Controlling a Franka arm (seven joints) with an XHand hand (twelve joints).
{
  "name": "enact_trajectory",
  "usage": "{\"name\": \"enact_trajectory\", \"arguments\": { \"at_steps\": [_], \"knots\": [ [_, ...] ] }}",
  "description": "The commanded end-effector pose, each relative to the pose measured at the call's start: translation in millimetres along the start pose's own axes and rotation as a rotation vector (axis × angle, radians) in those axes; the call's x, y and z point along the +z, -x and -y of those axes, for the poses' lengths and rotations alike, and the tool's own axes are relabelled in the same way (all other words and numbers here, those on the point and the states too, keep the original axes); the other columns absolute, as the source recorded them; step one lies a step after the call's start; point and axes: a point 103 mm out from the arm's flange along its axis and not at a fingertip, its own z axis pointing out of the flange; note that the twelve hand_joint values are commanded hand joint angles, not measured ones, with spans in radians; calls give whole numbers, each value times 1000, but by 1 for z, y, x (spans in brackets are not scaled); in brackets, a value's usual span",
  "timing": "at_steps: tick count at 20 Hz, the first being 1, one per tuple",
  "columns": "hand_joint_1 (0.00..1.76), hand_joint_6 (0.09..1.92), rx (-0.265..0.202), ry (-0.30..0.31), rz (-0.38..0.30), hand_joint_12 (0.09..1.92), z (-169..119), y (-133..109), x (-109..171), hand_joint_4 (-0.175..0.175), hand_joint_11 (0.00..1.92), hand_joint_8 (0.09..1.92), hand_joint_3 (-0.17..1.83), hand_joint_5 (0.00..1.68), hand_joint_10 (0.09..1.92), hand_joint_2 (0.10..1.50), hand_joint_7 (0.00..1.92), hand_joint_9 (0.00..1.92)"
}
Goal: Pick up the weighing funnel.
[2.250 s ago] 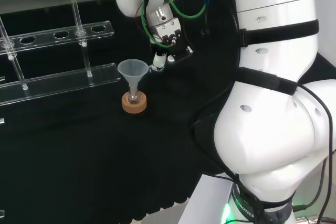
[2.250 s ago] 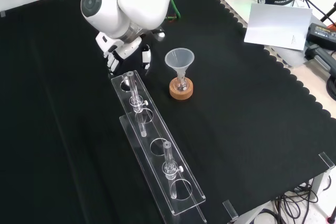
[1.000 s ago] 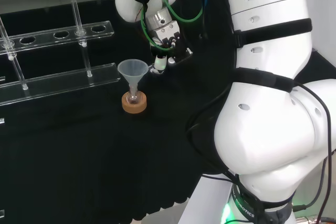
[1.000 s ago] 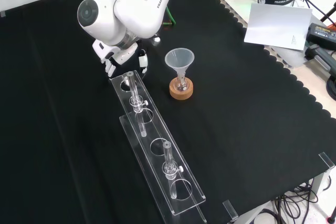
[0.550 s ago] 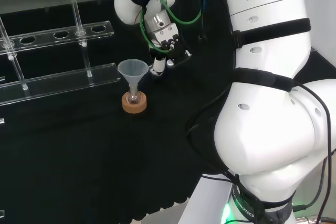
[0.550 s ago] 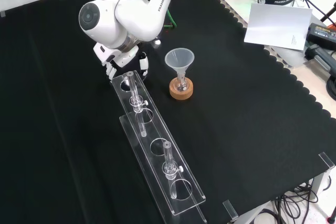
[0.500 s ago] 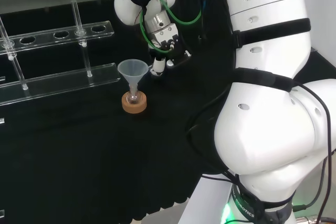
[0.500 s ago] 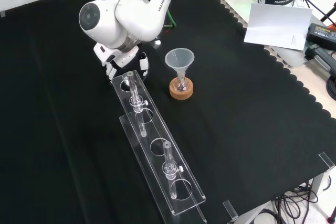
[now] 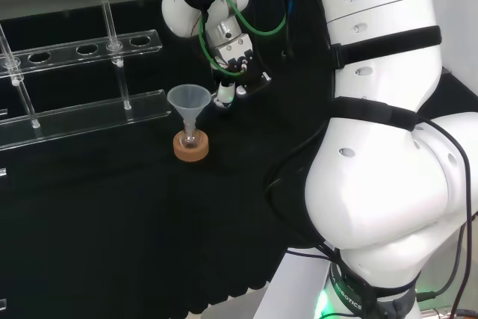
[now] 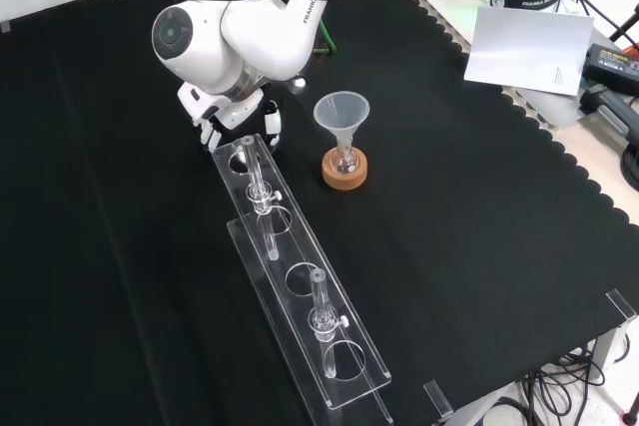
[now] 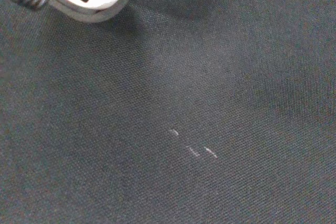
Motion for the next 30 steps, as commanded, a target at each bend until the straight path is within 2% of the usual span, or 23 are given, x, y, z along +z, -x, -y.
{"name": "enact_trajectory", "arguments": {
  "at_steps": [1, 16, 18, 19, 21, 22, 25, 30],
  "knots": [
    [928, 662, 0, -1, 2, 1261, 0, 1, 1, 24, 587, 654, 537, 674, 476, 613, 583, 809],
    [932, 686, -13, -10, -5, 1252, -2, 1, 6, 28, 595, 651, 544, 692, 473, 614, 587, 815],
    [935, 699, -13, 4, -4, 1252, -2, 0, 7, 51, 597, 651, 548, 785, 473, 617, 589, 817],
    [940, 691, -13, 11, -8, 1251, -2, -1, 7, 77, 601, 651, 553, 885, 472, 626, 595, 824],
    [1041, 684, -11, 25, -15, 1230, -2, 0, 7, 144, 642, 648, 483, 1115, 468, 730, 636, 869],
    [1072, 669, -11, 30, -18, 1210, -1, 1, 7, 160, 671, 642, 486, 1181, 459, 742, 658, 895],
    [1106, 658, -9, 39, -30, 1168, 0, 4, 5, 174, 728, 622, 536, 1248, 417, 725, 693, 950],
    [1112, 668, -1, 57, -76, 1141, 6, 15, -4, 175, 773, 619, 568, 1256, 396, 709, 703, 981]
  ]
}}
